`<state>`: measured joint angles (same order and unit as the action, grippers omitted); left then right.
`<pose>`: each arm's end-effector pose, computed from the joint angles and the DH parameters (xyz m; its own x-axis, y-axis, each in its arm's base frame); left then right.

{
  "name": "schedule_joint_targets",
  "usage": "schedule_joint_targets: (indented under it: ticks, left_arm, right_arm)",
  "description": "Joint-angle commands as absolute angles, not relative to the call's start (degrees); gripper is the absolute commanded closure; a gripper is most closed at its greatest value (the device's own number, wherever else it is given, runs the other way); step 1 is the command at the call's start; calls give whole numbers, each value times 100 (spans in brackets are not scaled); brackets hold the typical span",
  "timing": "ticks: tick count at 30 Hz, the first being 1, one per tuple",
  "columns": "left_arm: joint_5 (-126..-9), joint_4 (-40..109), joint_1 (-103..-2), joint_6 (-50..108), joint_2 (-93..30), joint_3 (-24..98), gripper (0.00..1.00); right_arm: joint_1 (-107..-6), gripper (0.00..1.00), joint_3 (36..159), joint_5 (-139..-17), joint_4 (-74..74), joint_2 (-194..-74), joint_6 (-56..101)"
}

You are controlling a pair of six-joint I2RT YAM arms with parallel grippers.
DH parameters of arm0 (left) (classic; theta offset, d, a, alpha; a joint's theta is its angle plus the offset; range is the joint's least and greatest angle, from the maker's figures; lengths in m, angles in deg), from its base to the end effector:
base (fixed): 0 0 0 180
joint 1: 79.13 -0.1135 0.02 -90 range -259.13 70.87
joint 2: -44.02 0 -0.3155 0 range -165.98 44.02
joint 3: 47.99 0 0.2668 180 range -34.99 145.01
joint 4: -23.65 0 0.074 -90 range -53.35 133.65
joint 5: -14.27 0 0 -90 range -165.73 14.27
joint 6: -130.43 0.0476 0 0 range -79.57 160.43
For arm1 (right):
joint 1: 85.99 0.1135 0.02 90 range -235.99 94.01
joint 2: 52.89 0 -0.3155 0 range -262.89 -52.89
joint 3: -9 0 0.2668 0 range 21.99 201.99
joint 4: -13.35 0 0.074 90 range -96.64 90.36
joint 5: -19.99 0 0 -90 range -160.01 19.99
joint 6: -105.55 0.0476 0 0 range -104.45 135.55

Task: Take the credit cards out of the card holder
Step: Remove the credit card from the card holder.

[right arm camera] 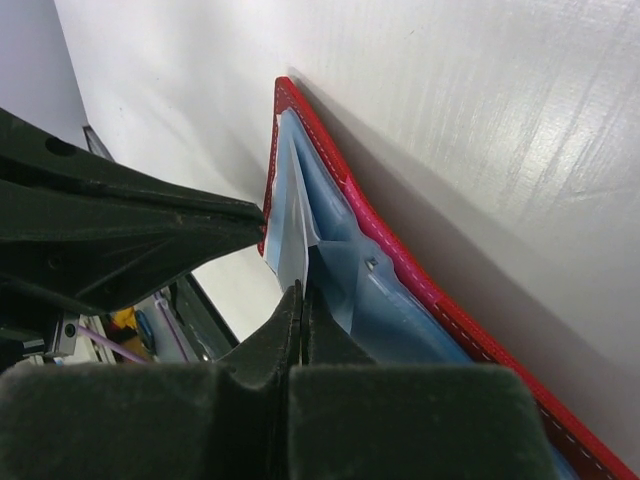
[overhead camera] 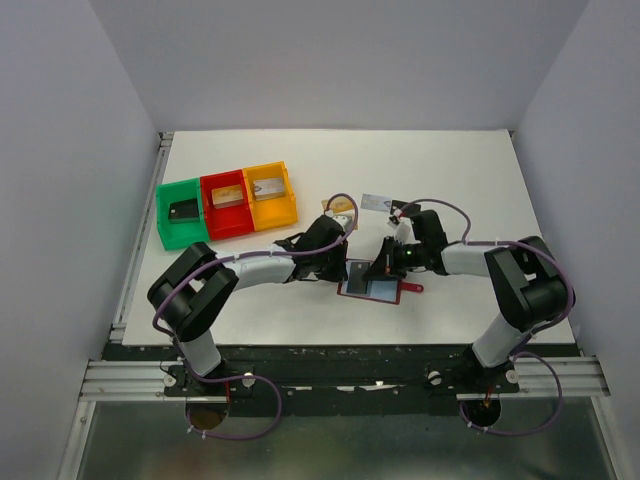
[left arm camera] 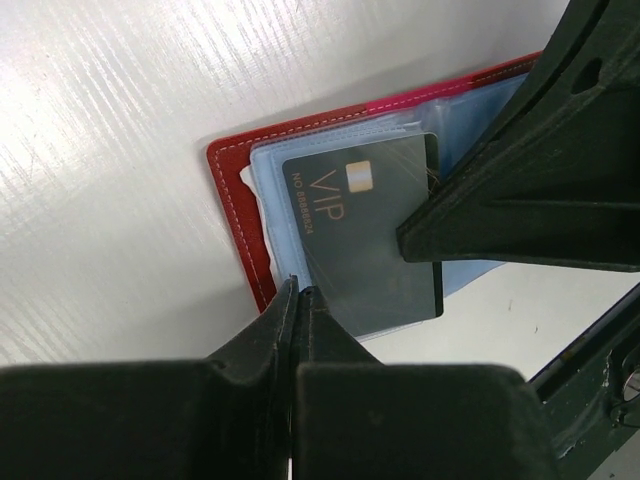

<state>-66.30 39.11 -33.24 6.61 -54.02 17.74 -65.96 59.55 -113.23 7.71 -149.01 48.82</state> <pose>0.2526 -0.2717 0.1937 -0.8651 0.1035 -0.4909 0.3653 0.8007 -0.4749 0.2787 0.1363 0.1520 -0.9703 0.0718 -0.2310 -0.1440 0.5960 0.7900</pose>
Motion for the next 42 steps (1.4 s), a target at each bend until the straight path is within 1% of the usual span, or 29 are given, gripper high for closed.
schedule_joint_targets:
  ticks: [1, 3, 7, 9, 11, 12, 15, 17, 21, 27, 33, 39, 42]
  left_arm:
    - [-6782, 3990, -3325, 730, -5424, 1757, 93]
    - [-6782, 3973, -3325, 730, -5450, 1757, 94]
    - [-6773, 3973, -3325, 730, -5555, 1774, 98]
    - [-6738, 3938, -3316, 712, -5626, 1774, 100]
    - [-6677, 3894, -3316, 695, -5705, 1783, 100]
    - [-6668, 3885, -3316, 669, -5731, 1792, 100]
    - [-6606, 3876, -3316, 633, -5819, 1809, 100]
    - [-6615, 3867, -3325, 624, -5846, 1792, 100]
    - [-6562, 3832, -3325, 572, -5898, 1757, 100]
    - [-6536, 3744, -3299, 501, -5925, 1625, 100]
    - [-6492, 3692, -3272, 475, -5951, 1598, 100]
    - [-6457, 3709, -3237, 484, -5986, 1633, 100]
    - [-6536, 3744, -3246, 475, -5986, 1616, 100]
  right_arm:
    - [-6542, 100, 6163, -11492, 53, -15054, 4306]
    - [-6516, 100, 6181, -11501, -123, -15098, 4306]
    - [-6507, 99, 6172, -11475, -131, -15177, 4341]
    - [-6507, 94, 6137, -11510, -44, -15203, 4393]
    - [-6507, 85, 6084, -11597, 192, -15247, 4525]
    - [-6507, 82, 6058, -11641, 281, -15274, 4604]
    - [-6507, 76, 5953, -11721, 571, -15309, 4806]
    - [-6507, 74, 5908, -11765, 729, -15309, 4885]
    - [-6507, 72, 5768, -11852, 1133, -15309, 5175]
    - [-6507, 69, 5478, -12011, 2257, -15326, 5939]
    - [-6507, 68, 5355, -12116, 2891, -15432, 6397]
    - [-6507, 67, 5311, -12143, 3059, -15529, 6512]
    - [-6507, 68, 5293, -12082, 2797, -15398, 6389]
